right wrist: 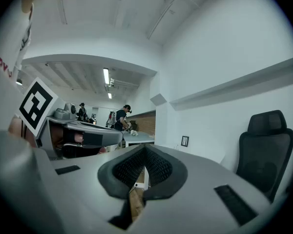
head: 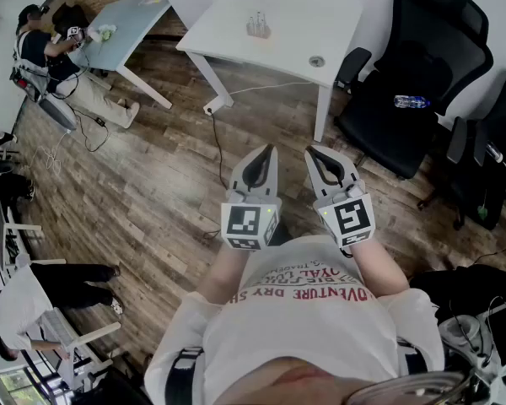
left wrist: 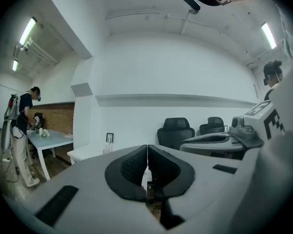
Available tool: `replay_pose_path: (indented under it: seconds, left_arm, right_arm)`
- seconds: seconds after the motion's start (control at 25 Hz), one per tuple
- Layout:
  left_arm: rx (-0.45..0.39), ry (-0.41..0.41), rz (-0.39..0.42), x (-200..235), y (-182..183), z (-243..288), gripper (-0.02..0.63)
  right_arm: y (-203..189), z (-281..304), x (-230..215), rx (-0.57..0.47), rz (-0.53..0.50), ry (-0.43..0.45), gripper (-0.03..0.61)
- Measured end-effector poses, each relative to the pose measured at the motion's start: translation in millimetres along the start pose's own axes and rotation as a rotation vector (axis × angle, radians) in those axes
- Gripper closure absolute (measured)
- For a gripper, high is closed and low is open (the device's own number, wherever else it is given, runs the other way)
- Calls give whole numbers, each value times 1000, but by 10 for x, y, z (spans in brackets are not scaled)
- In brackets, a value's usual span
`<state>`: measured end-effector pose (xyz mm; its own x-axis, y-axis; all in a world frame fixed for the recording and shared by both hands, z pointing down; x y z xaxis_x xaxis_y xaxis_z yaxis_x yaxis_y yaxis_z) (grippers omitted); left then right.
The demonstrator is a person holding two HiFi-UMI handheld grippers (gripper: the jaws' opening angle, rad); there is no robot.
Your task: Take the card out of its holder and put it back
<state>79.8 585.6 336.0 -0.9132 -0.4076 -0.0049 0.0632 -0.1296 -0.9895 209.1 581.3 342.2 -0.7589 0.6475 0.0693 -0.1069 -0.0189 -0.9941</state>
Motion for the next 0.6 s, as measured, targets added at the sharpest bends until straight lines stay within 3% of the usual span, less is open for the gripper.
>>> replay_pose_path:
  seconds: [0.6]
  left_arm:
    - [43, -17, -43, 130, -79, 167, 589]
  right_arm:
    - [-158, 135, -138, 17, 86, -1, 554]
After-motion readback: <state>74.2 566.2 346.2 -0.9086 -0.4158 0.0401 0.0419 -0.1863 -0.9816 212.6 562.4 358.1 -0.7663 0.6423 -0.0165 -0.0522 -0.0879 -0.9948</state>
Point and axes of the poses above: the fingertips, and each gripper's own axes: z forward along the fingers, x to its left, y out of its top, the point moved 6 cm from there along -z, backward along the fingers, and after that the axes turned 2 degrees about x, right-handed, at the moved point
